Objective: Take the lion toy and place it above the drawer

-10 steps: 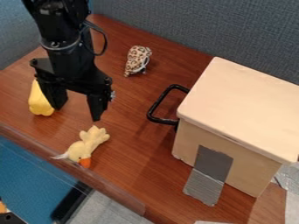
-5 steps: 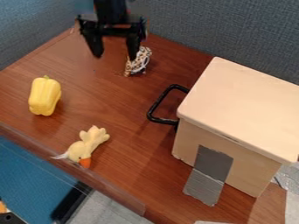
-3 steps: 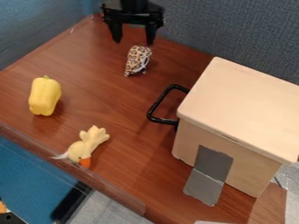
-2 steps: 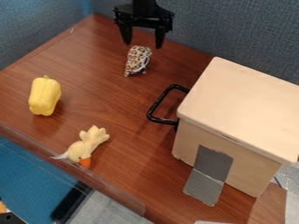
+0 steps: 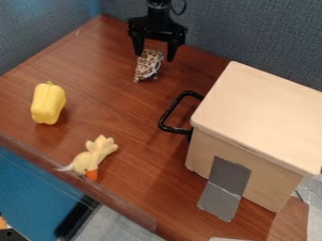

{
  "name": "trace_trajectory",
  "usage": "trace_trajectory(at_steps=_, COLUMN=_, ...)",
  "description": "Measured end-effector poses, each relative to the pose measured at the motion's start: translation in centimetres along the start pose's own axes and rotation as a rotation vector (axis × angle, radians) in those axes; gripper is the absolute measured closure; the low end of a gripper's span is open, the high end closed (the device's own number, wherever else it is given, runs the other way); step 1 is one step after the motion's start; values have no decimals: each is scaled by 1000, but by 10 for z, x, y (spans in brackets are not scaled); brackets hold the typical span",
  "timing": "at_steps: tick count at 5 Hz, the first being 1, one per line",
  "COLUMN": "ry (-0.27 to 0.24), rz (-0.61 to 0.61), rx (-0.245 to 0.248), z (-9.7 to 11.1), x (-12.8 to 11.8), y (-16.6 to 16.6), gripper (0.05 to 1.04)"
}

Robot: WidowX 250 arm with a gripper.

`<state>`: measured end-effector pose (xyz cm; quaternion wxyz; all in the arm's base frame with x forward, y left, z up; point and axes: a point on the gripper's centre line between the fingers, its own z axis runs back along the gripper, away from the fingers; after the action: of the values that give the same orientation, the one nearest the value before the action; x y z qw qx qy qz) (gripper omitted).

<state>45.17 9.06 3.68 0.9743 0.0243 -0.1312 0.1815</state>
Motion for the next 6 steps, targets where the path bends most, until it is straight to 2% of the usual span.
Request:
trace_trajectory(at_steps=1, ry=10, rz=-7, rx=37, z=-7, x=-2, y=6, gripper=85)
trace_trajectory(at_steps=2, ry=28, rz=-16, rx=56, z=-16, x=-9, y=11, gripper=137)
trace_trajectory(at_steps=3, ry=47, rz=-3, rx=45, z=-25, x=-17, y=13, gripper=415)
trace_trajectory(at_steps=4, ry=47, rz=9, rx=13, z=-14, x=-17, y=10, gripper=590)
trace_trajectory(at_steps=5, ry=-36, rz=32, rx=-77, z=45, x=-3, y=-1, gripper=623)
trace_trajectory(at_steps=6, ry=-72, rz=42, rx=-160, z=93, x=-9, y=-15, gripper=623)
